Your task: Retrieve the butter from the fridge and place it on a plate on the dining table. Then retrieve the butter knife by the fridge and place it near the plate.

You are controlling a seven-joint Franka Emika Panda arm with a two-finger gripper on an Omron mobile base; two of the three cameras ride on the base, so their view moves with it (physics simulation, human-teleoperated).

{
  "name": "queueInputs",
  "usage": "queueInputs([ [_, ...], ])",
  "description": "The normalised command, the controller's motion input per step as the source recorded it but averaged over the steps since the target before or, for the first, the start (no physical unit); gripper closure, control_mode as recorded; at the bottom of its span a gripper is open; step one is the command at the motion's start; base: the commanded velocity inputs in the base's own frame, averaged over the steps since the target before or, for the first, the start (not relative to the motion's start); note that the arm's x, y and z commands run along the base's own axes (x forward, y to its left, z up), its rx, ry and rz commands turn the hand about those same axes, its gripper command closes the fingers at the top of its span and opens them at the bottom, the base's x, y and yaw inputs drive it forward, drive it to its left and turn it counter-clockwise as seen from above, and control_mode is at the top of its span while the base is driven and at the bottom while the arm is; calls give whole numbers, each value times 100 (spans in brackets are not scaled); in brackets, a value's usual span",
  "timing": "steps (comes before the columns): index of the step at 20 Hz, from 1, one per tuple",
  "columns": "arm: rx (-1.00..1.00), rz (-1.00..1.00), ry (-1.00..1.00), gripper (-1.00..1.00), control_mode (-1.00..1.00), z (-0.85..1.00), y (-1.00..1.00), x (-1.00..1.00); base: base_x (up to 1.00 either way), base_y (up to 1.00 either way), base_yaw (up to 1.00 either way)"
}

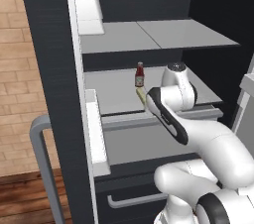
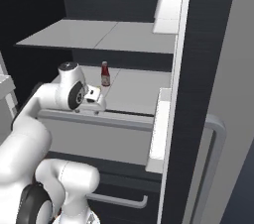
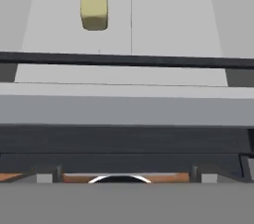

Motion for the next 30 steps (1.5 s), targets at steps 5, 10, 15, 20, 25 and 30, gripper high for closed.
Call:
queueInputs([
  [5,0,0,-8,-100,-100,1,8,52,0,0,0],
  [10,0,0,-5,-100,-100,0,16,58,0,0,0],
  [15,0,0,-6,-100,-100,0,18,49,0,0,0],
  [20,0,0,-2,-100,-100,0,9,25,0,0,0],
  [25,0,0,-1,-100,-100,0,0,5,0,0,0],
  [30,0,0,0,-100,-100,-10,0,44,0,0,0],
])
